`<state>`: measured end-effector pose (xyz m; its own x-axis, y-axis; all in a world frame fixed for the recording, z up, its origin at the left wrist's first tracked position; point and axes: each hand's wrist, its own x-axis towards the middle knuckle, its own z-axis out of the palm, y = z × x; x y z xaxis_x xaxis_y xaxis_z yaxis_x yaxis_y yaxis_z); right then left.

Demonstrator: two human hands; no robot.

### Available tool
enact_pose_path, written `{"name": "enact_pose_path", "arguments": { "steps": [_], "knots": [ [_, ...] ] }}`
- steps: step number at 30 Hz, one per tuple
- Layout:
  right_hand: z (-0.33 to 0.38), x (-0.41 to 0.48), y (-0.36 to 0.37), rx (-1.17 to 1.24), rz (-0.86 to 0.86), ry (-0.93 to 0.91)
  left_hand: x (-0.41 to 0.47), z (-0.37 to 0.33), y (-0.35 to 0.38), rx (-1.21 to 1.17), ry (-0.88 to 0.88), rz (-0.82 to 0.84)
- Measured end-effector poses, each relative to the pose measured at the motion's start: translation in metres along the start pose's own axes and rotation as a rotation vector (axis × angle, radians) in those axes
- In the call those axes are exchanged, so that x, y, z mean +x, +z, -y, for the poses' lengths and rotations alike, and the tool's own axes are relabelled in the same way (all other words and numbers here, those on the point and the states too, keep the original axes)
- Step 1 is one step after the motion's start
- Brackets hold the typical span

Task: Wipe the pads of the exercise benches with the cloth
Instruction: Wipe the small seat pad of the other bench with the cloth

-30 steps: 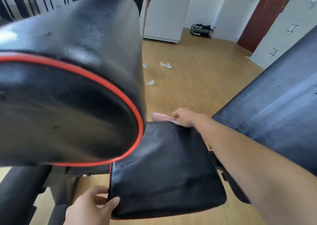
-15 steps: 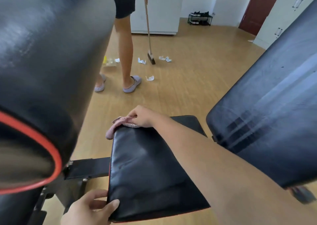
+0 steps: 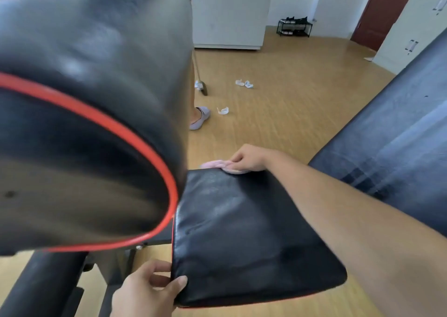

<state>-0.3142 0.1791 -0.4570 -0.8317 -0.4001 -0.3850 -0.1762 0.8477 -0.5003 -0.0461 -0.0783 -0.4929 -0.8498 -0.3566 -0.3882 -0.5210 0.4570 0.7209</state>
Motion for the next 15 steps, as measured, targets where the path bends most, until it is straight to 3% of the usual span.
{"name": "enact_pose_path", "arguments": {
  "steps": [5,11,15],
  "knots": [
    [-0.006,-0.006,-0.001,0.076,-0.056,0.014,0.000,0.001,0.002,-0.052,0.001,0.016],
    [-0.088,-0.058,-0.020,0.214,-0.299,0.336,-0.004,0.001,0.001,-0.146,-0.025,0.042],
    [-0.088,-0.071,0.001,0.262,-0.510,0.511,-0.006,-0.001,-0.002,-0.150,0.000,0.018]
  ]
}}
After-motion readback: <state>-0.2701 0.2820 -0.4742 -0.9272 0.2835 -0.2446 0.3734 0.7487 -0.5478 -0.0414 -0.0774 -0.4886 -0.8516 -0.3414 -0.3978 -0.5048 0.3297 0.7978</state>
